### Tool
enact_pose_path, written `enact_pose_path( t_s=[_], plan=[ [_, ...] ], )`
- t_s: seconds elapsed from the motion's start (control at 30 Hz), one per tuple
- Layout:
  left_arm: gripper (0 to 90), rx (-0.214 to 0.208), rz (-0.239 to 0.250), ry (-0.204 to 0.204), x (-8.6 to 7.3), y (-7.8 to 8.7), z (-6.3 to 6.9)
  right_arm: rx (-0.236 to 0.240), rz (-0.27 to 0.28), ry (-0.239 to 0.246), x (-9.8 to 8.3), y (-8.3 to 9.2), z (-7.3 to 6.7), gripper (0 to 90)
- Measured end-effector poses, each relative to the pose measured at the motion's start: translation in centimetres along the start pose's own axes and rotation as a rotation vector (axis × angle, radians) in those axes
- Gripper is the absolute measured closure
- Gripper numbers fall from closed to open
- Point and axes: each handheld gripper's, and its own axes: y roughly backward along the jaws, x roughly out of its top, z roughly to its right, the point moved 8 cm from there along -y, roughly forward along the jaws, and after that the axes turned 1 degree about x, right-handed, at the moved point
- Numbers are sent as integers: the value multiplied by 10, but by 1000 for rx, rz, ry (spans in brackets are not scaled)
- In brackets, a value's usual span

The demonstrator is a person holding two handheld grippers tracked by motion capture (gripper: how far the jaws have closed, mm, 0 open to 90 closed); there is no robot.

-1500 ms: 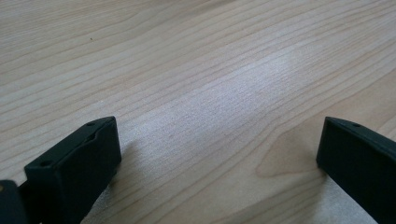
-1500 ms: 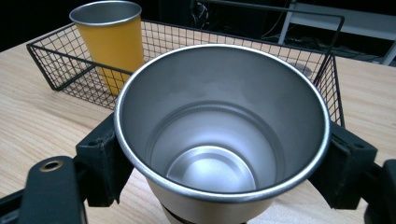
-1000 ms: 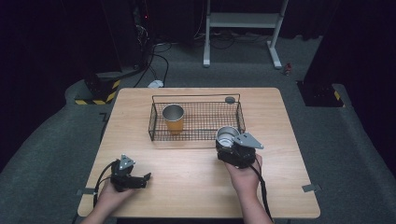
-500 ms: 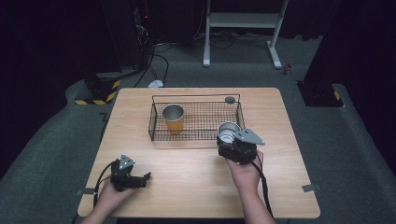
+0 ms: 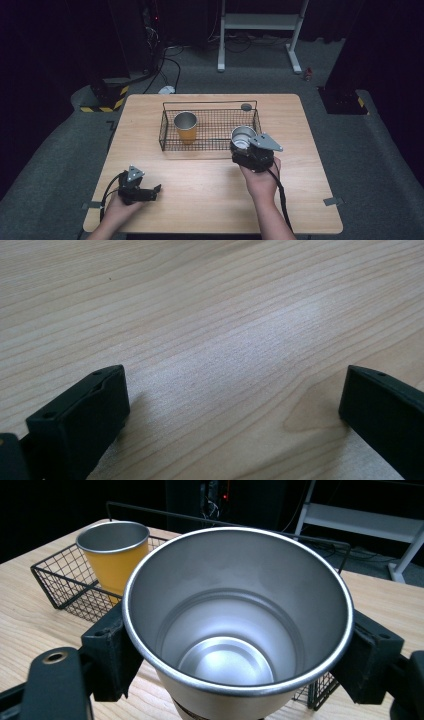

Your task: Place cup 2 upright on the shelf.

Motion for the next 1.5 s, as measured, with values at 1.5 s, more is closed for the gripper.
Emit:
enact_pose_path(
  t_s=[1.5],
  plan=[
    [1,-2,0,0,0,0,0,-51,-32,-38,36,-55,18,185]
  ],
)
